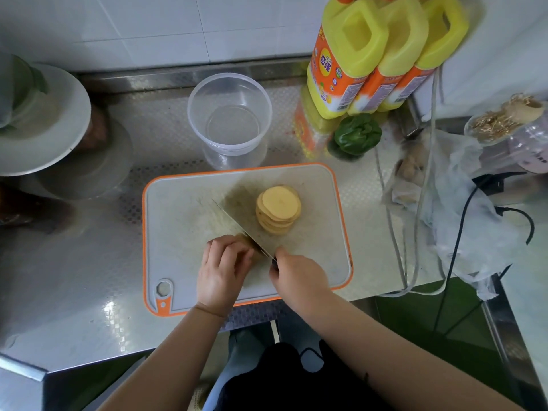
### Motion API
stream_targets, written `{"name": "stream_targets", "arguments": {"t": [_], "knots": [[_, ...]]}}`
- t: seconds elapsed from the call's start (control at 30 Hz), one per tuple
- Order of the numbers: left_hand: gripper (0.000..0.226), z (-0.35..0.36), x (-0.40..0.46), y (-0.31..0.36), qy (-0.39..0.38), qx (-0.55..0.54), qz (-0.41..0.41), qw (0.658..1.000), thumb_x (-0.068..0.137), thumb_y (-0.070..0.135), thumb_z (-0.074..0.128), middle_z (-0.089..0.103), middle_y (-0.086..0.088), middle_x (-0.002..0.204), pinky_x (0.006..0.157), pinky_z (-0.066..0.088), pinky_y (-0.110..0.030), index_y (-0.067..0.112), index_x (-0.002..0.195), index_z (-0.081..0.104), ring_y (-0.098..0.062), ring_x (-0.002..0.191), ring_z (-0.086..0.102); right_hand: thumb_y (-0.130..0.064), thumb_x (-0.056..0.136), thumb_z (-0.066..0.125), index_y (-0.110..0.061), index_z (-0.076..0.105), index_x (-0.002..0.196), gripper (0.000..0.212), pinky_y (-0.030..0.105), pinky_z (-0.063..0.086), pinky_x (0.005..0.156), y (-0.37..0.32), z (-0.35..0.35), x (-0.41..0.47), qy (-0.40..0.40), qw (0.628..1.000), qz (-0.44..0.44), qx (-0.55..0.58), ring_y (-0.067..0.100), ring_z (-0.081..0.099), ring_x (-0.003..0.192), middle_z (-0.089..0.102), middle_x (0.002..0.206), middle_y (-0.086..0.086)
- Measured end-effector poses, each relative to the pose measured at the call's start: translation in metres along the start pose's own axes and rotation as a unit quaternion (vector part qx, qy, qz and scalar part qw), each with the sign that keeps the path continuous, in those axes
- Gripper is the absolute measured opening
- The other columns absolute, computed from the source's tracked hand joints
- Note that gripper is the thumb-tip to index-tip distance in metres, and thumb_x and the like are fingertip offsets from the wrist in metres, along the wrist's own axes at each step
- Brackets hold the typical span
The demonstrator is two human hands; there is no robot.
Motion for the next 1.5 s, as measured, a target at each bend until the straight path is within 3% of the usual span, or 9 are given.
{"name": "stream_targets", "arguments": {"t": [0.1,0.27,0.43,0.57,1.1,1.17,1.27,1.4,1.5], "knots": [[0.015,-0.001,-0.003,0.004,-0.005,-0.007,0.013,1.0,0.103,0.025,0.05,0.058,-0.011,0.097,0.081,0.039,-0.023,0.013,0.097,0.054,-0.03,0.082,0.054,-0.04,0.1,0.038,-0.013,0.054,0.103,0.031,0.03,0.038,0.061,0.002,-0.002,0.006,0.027,1.0,-0.016,0.0,0.028,0.061,0.082,0.063,0.085,0.006],[0.008,-0.002,-0.003,0.008,0.01,0.009,0.026,1.0,0.098,0.02,0.059,0.062,-0.01,0.095,0.079,0.044,-0.029,0.012,0.096,0.058,-0.026,0.083,0.053,-0.028,0.098,0.043,-0.012,0.057,0.101,0.022,0.03,0.03,0.062,0.002,-0.006,0.008,0.042,0.999,-0.025,0.025,0.029,0.06,0.085,0.063,0.088,0.008],[0.007,-0.001,-0.003,0.003,0.012,-0.003,0.012,1.0,0.096,0.015,0.059,0.064,-0.01,0.098,0.083,0.044,-0.03,0.009,0.098,0.063,-0.027,0.086,0.057,-0.028,0.096,0.047,-0.012,0.057,0.09,0.02,0.03,0.031,0.053,-0.015,-0.03,-0.021,0.1,0.993,-0.068,-0.008,0.027,0.06,0.065,0.062,0.073,0.006],[0.01,-0.002,-0.003,0.002,0.018,-0.015,0.01,1.0,0.096,0.016,0.057,0.058,-0.003,0.105,0.089,0.041,-0.026,0.013,0.106,0.058,-0.025,0.091,0.055,-0.023,0.065,0.083,-0.017,0.054,0.059,0.031,0.019,0.015,0.04,-0.027,-0.041,-0.037,0.152,0.985,-0.051,-0.068,0.017,0.046,0.029,0.046,0.041,-0.004],[0.01,0.001,-0.004,0.003,0.017,-0.025,0.019,0.999,0.1,0.018,0.052,0.054,-0.002,0.109,0.09,0.041,-0.026,0.012,0.107,0.056,-0.025,0.094,0.053,-0.02,0.025,0.095,-0.019,0.05,0.05,0.052,0.017,0.011,0.041,-0.03,-0.031,-0.037,0.133,0.987,0.007,-0.093,0.007,0.041,0.024,0.039,0.033,-0.008],[0.01,0.002,-0.005,0.002,0.017,-0.025,0.022,0.999,0.098,0.017,0.055,0.054,-0.002,0.108,0.09,0.041,-0.026,0.011,0.107,0.056,-0.025,0.094,0.054,-0.019,0.026,0.095,-0.019,0.051,0.051,0.05,0.016,0.012,0.041,-0.029,-0.028,-0.035,0.125,0.988,0.01,-0.084,0.008,0.042,0.024,0.04,0.034,-0.008],[0.011,0.001,-0.005,-0.001,0.023,-0.032,0.011,0.999,0.097,0.016,0.057,0.055,-0.002,0.109,0.09,0.041,-0.025,0.011,0.107,0.057,-0.025,0.093,0.054,-0.014,0.046,0.091,-0.018,0.051,0.059,0.042,0.017,0.017,0.041,-0.025,-0.016,-0.03,0.11,0.991,0.024,-0.078,0.012,0.05,0.031,0.047,0.039,-0.007],[0.013,0.0,-0.005,-0.001,0.019,-0.035,0.015,0.999,0.102,0.022,0.052,0.054,-0.002,0.109,0.087,0.043,-0.029,0.011,0.107,0.056,-0.024,0.094,0.054,-0.013,0.092,0.056,-0.012,0.054,0.094,0.003,0.026,0.033,0.055,-0.029,-0.005,-0.023,0.052,0.997,0.001,-0.052,0.023,0.067,0.073,0.066,0.077,0.003],[0.012,0.0,-0.006,-0.004,0.02,-0.031,0.014,0.999,0.099,0.019,0.055,0.054,-0.002,0.109,0.087,0.043,-0.029,0.011,0.107,0.055,-0.024,0.094,0.054,-0.013,0.095,0.05,-0.011,0.054,0.1,0.006,0.027,0.037,0.059,-0.031,-0.005,-0.021,0.05,0.998,0.001,-0.035,0.024,0.068,0.079,0.068,0.084,0.005]]}}
Point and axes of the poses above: each hand's wrist, its own x-axis towards the middle knuckle, its own z-axis out of the palm, y = z × x, the point moved 10 cm from there along x, towards the middle knuckle
